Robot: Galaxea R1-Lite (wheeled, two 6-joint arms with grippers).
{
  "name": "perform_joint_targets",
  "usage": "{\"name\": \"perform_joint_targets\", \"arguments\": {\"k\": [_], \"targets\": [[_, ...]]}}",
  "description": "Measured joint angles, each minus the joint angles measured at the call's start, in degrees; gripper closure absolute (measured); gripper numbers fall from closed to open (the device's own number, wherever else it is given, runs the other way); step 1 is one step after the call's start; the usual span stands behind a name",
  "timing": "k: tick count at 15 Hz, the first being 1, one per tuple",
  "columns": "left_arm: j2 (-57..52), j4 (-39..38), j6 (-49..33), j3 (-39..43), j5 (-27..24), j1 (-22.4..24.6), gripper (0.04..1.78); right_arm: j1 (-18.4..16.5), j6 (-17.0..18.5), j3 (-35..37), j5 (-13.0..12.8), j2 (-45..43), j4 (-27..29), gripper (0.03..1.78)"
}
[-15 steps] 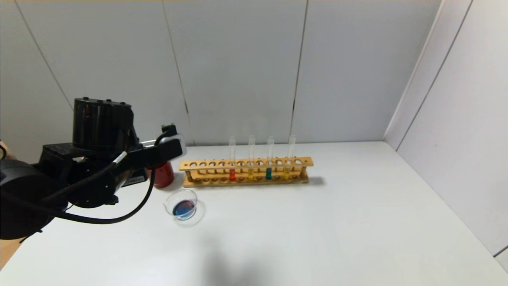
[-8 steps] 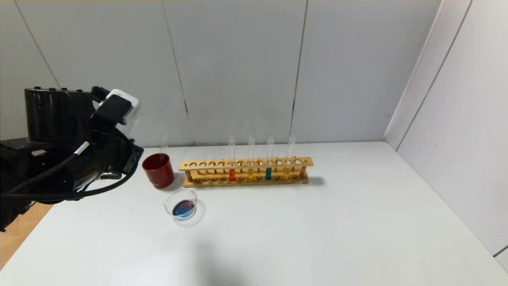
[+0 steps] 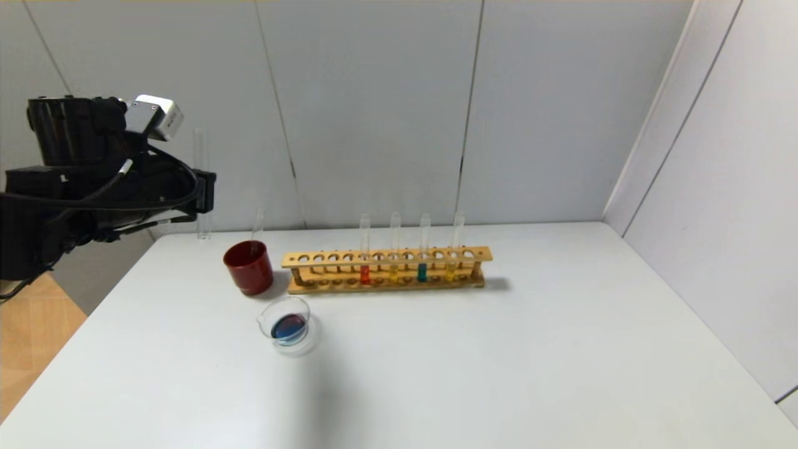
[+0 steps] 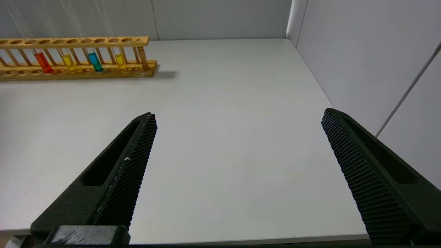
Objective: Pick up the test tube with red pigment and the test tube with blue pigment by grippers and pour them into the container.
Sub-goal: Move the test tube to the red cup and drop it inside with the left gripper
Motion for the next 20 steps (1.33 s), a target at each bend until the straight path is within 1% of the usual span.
{"name": "perform_joint_targets", "arguments": {"k": [2,6,9,12,17,20], "targets": [[4.7,-2.7,-0.8,-2.9,-2.2,0.5,1.5,0.0,0.0,0.0,0.0,0.0,0.0,0.06],[12.7,-5.9,-1.5,-6.1,-2.9,1.3,1.5,0.0,0.0,0.0,0.0,0.0,0.0,0.06],[17.0,-8.1,-2.0,-6.7,-2.9,2.7,1.5,0.0,0.0,0.0,0.0,0.0,0.0,0.06],[19.0,-8.4,-2.2,-6.1,-3.5,3.8,1.5,0.0,0.0,0.0,0.0,0.0,0.0,0.06],[20.7,-8.6,-3.4,-5.5,-6.3,3.9,1.5,0.0,0.0,0.0,0.0,0.0,0.0,0.06],[21.8,-10.3,-3.5,-5.4,-6.7,3.9,1.5,0.0,0.0,0.0,0.0,0.0,0.0,0.06]]}}
